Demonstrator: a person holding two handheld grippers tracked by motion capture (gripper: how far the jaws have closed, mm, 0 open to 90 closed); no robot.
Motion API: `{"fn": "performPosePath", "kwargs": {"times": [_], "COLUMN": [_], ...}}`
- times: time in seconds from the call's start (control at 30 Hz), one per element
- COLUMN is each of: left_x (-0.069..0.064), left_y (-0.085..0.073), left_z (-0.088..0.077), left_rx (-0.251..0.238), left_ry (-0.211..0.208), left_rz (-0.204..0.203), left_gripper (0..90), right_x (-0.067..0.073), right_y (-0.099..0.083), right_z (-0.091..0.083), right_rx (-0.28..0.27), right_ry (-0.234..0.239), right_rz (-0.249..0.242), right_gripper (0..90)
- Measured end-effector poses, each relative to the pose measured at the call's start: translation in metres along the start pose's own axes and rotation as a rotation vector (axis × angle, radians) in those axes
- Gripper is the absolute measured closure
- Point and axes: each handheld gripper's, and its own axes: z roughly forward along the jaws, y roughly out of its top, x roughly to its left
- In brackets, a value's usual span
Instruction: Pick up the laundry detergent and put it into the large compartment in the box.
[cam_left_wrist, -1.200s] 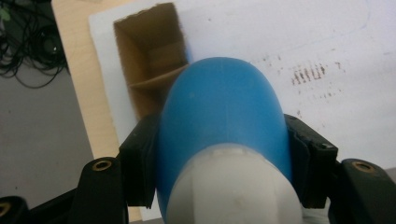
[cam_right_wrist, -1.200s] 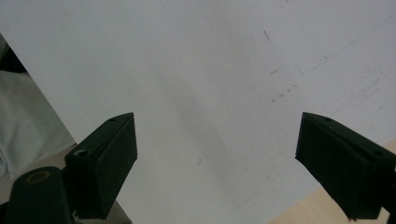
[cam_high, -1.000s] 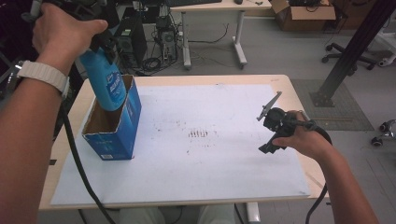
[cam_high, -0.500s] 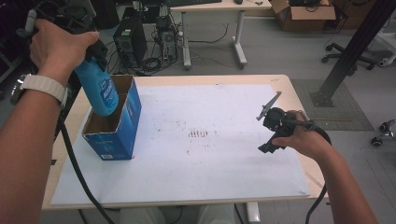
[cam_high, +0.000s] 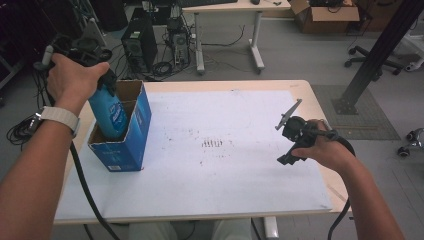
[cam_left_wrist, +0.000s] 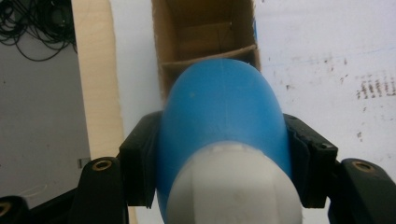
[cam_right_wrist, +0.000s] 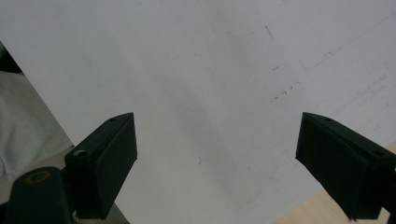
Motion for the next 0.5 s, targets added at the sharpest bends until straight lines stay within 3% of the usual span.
{"fn": "performPosePath", "kwargs": {"times": [0.27, 0.5], "left_x": [-0.004, -0.002], "left_y": [-0.006, -0.012], "left_z": [0.029, 0.052], "left_rx": [0.007, 0.008], "left_ry": [0.025, 0.013], "left_rz": [0.026, 0.022], "left_gripper": [37.8, 37.8], "right_x": [0.001, -0.001], "right_y": [0.001, -0.001], "right_z": [0.004, 0.005], "right_rx": [0.001, 0.004], "right_ry": [0.007, 0.006], "right_rz": [0.001, 0.011], "right_gripper": [12.5, 12.4]}}
